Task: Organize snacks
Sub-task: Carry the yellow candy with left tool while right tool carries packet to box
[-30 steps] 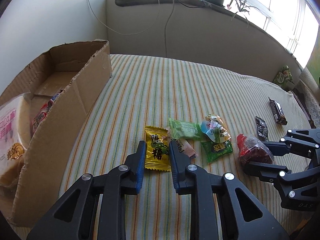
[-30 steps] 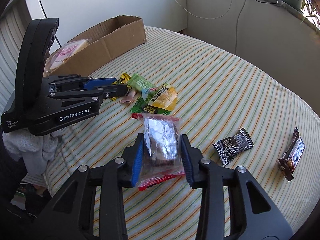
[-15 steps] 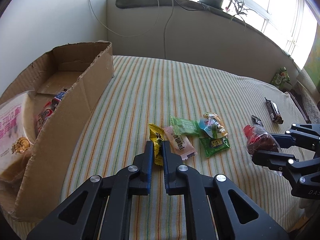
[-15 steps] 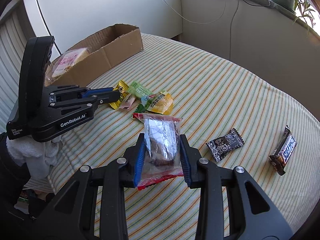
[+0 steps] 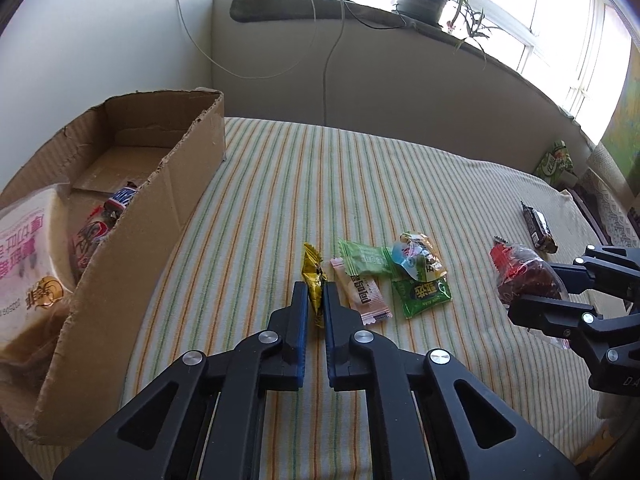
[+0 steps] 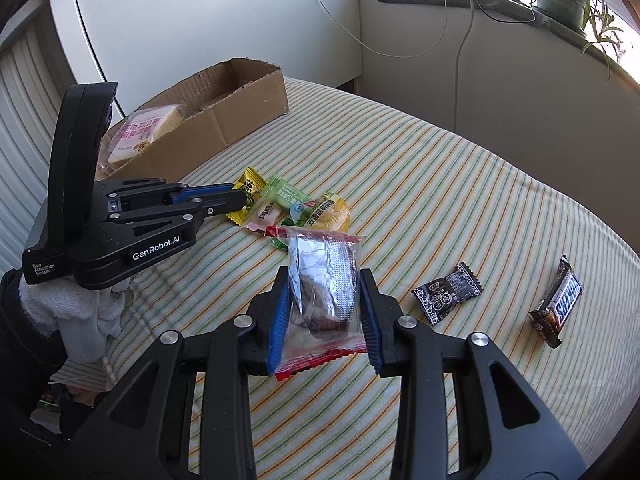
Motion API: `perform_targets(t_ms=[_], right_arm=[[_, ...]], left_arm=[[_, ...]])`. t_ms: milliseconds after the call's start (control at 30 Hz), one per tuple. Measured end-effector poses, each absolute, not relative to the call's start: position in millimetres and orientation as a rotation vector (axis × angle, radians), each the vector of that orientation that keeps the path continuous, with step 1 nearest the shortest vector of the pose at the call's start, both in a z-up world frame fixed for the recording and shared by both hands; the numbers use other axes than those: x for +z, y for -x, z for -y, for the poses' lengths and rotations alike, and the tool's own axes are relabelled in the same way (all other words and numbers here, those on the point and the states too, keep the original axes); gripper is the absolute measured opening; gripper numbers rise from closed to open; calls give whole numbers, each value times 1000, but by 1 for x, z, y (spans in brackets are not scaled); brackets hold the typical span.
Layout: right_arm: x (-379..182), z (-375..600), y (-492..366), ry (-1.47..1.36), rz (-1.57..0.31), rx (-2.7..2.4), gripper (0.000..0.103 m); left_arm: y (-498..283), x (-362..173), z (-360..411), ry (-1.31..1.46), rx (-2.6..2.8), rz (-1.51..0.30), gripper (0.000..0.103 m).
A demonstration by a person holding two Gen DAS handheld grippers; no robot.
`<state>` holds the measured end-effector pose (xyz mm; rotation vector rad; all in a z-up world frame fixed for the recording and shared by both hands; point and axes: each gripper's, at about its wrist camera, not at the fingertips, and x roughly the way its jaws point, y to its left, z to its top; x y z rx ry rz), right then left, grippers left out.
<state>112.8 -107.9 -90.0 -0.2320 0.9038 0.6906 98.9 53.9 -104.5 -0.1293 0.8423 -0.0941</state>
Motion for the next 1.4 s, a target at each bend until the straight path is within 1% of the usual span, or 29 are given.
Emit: perform_targets(t_ms=[233, 567, 933, 1400], right_arm=[[-75, 98, -111, 236, -870, 702, 34], [-53, 59, -118, 241, -813, 761, 34], [-32, -1, -147, 248, -770, 809, 34], [-42, -67, -192, 269, -801, 831, 34]], left_arm=[[-83, -76, -67, 164, -94, -764, 5], [-69, -34, -111, 195, -39, -663, 5], [-67, -34, -156, 223, 42, -638, 5], [-71, -35, -181, 227, 73, -636, 5]])
